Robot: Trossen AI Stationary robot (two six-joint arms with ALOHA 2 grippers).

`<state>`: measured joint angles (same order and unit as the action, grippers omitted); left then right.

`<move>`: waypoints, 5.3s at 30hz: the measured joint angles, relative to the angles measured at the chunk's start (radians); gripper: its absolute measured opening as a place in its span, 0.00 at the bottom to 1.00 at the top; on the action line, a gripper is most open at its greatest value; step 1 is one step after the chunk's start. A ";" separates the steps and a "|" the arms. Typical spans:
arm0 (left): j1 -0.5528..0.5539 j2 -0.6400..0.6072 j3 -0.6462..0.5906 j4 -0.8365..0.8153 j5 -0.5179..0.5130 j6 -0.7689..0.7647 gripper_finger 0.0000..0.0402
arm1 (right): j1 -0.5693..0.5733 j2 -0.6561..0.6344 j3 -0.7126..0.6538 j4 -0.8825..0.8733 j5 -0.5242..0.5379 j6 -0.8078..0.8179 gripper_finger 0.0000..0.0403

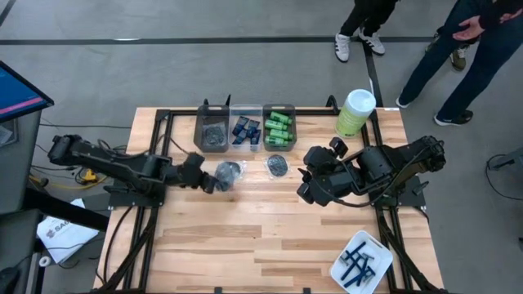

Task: Pick & Place Travel size toiletries
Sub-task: Put the black hairbrush into the left black bin

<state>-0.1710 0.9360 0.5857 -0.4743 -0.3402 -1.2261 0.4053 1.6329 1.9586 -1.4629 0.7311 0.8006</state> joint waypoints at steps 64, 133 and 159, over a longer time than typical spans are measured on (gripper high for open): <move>0.438 -0.245 0.220 0.127 0.078 0.615 0.57 | -0.616 0.095 -0.845 0.890 -0.578 0.065 0.60; 0.311 0.280 0.016 0.820 0.470 0.214 0.74 | -0.397 0.089 -0.418 0.654 -0.546 -0.048 0.00; 0.287 0.344 0.016 0.889 0.365 0.198 0.18 | -0.392 0.089 -0.418 0.675 -0.547 -0.101 0.00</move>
<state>0.1162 1.2800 0.6018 0.4145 0.0249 -1.0285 0.0132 1.7222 1.5410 -0.7879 0.1844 0.7000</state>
